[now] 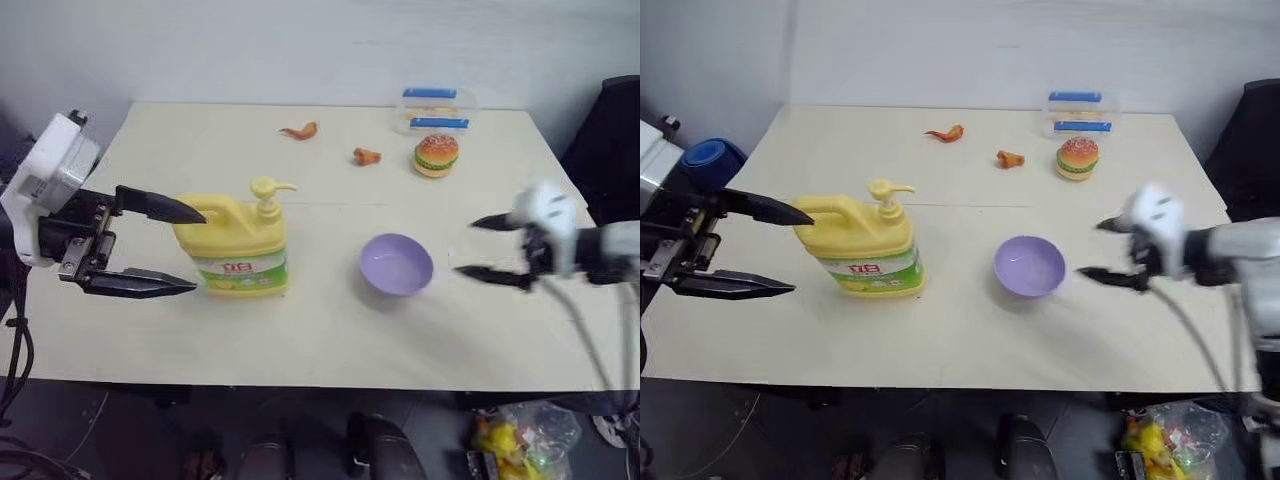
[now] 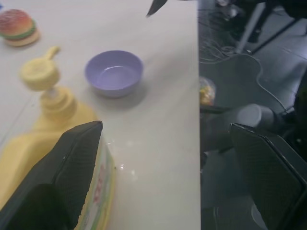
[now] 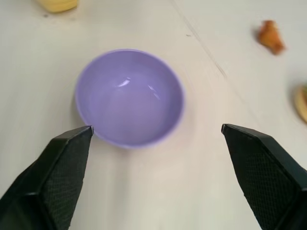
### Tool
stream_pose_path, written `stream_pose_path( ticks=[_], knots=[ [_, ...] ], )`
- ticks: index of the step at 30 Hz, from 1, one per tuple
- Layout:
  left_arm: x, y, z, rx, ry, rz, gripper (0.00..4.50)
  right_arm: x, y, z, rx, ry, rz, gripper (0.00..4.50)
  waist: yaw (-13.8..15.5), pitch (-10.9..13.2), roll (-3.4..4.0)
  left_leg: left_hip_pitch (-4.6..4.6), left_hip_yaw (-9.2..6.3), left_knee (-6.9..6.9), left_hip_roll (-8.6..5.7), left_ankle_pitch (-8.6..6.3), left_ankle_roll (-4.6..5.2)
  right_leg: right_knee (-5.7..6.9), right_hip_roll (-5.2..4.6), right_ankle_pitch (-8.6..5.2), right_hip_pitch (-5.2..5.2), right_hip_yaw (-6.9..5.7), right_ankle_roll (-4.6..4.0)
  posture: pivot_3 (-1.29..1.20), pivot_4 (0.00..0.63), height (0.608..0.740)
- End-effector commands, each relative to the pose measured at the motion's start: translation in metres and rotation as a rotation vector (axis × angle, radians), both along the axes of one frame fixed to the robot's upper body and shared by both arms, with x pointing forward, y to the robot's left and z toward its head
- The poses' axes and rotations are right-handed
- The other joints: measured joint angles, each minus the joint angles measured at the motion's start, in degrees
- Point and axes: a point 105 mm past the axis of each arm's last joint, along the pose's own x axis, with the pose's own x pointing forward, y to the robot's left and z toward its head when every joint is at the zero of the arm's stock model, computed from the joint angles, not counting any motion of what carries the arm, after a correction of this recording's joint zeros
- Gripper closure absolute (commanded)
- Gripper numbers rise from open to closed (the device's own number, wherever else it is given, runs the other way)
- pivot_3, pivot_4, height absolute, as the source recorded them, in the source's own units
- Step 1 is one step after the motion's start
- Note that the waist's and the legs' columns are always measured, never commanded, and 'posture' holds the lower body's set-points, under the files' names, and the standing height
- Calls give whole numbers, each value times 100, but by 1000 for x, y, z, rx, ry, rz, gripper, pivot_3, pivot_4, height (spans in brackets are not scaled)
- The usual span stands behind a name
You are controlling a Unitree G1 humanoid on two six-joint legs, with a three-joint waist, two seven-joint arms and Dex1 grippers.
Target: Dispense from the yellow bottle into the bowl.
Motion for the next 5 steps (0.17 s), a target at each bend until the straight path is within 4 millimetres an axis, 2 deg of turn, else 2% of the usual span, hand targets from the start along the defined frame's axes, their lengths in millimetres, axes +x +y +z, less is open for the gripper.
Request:
stream_pose_path(
  ticks=[1, 3, 5],
  knots=[
    [-6, 13, 19, -14, -67, 58, 0, -24, -22, 25, 110, 8, -5, 21, -14, 0, -1, 5, 2, -2, 0, 0, 0, -6, 2, 0, 4, 0, 0, 0, 150, 740],
    [-6, 19, 21, -39, -55, 90, 0, -33, -32, 33, 168, 13, -23, 21, -25, 0, 0, 24, 17, -9, 0, -2, 3, -22, 4, 2, 16, 0, 4, 0, 150, 740],
    [-3, 24, 12, -24, -36, 115, 0, -41, -33, 33, 182, 21, -12, 21, -33, -1, 1, 44, 33, -19, 1, -3, 5, -22, 3, 2, 27, 1, 4, 0, 150, 740]
  ],
)
